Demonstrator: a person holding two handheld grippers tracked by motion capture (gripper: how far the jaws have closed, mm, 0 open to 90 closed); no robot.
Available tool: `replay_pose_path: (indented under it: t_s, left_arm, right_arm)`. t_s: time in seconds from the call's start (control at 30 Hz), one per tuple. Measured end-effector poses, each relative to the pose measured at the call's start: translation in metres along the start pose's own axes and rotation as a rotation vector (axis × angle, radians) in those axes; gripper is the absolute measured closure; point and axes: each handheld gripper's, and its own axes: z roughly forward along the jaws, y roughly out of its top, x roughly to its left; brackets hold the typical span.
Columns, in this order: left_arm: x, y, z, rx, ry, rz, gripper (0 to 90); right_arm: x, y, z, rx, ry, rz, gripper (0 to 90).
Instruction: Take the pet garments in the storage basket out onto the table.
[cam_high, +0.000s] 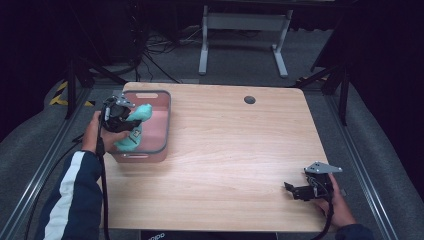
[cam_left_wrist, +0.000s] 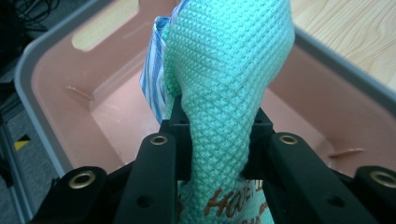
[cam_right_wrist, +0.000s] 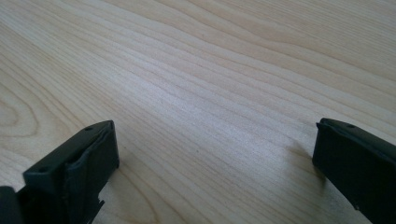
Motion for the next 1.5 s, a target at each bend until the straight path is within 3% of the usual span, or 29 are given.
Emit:
replay_pose_path:
  t_s: [0.23, 0.8, 1.5]
  left_arm:
    - [-0.005, 0.003, -0.013, -0.06, -0.024, -0.004, 72.4]
    - [-0.035, 0.034, -0.033, -0.155, -0.07, 0.079, 72.4]
    - [-0.084, 0.077, -0.036, -0.165, -0.14, 0.235, 72.5]
  right_arm:
    - [0.0, 0.0, 0.0, 0.0, 0.0, 0.0, 0.7]
    - [0.0, 0.0, 0.0, 0.0, 0.0, 0.0, 0.7]
    - [0.0, 0.0, 0.0, 0.0, 0.0, 0.0, 0.7]
